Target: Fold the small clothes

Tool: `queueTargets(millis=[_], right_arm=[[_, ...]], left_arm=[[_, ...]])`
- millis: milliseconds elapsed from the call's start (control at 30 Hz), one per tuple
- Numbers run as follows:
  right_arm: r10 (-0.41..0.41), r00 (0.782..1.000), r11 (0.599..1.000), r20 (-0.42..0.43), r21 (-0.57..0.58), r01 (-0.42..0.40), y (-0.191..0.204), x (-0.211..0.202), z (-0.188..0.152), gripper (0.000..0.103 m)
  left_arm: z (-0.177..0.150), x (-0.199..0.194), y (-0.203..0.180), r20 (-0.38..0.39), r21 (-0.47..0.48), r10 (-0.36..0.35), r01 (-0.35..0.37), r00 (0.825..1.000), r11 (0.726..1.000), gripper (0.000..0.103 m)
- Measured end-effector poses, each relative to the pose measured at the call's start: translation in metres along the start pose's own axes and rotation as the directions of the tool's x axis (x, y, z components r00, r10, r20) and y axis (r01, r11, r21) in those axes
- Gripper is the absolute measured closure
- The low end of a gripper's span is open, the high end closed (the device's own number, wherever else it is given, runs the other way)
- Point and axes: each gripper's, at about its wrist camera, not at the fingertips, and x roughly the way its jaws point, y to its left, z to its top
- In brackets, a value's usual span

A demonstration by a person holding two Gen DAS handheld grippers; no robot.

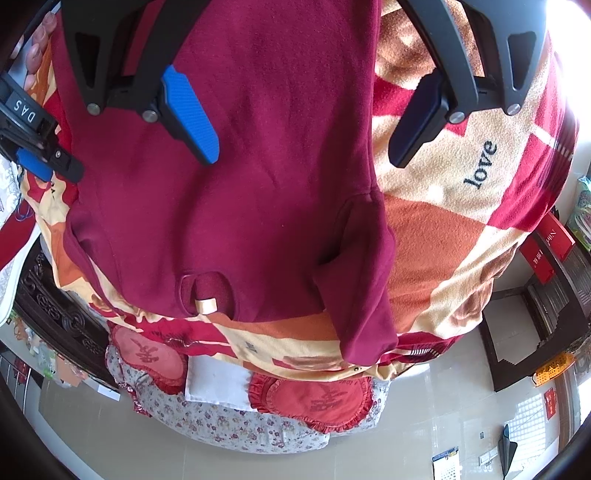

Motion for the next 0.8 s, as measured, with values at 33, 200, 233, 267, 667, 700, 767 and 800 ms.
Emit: queueTargets(millis=[33, 200, 233, 267, 667, 700, 767, 800], right_arm=[[-0.001, 1.0, 1.0, -0.001, 0.0, 0.001, 0.0, 0.001, -0.001, 0.042], [-0.001, 1.0, 1.0, -0.013, 0.011, 0.002, -0.003, 0.005, -0.008, 0.042], [-0.001, 1.0, 1.0, -0.016, 0.013, 0.001, -0.002, 0.006, -0.009, 0.042], [-0.001, 1.0, 1.0, -0.021, 0.014, 0.001, -0.002, 0.007, -0.01, 0.042], [0.013, 0.999, 1.0, -0.035, 0.009, -0.013, 0.006, 0.012, -0.014, 0.042], [0.014, 0.999, 1.0, -0.036, 0.01, -0.013, 0.007, 0.013, -0.014, 0.042], [0.015, 0.999, 1.0, -0.039, 0.007, -0.015, 0.009, 0.013, -0.014, 0.042], [0.013, 0.999, 1.0, -0.039, 0.005, -0.013, 0.009, 0.013, -0.014, 0.042]], left_arm=[[0.0, 0.001, 0.0, -0.001, -0.001, 0.0, 0.0, 1.0, 1.0, 0.007], [-0.003, 0.001, 0.002, 0.002, -0.003, 0.007, -0.007, 1.0, 1.0, 0.007], [-0.004, 0.002, 0.003, 0.001, -0.005, 0.01, -0.01, 1.0, 1.0, 0.007], [-0.005, 0.003, 0.003, -0.004, -0.008, 0.01, -0.01, 1.0, 1.0, 0.007], [-0.013, 0.009, 0.007, -0.018, -0.003, 0.027, -0.027, 0.999, 1.0, 0.007], [-0.014, 0.01, 0.007, -0.019, -0.002, 0.028, -0.028, 0.999, 1.0, 0.007], [-0.014, 0.012, 0.008, -0.025, -0.005, 0.028, -0.028, 0.999, 1.0, 0.007], [-0.014, 0.013, 0.009, -0.029, -0.007, 0.028, -0.028, 0.999, 1.0, 0.007]])
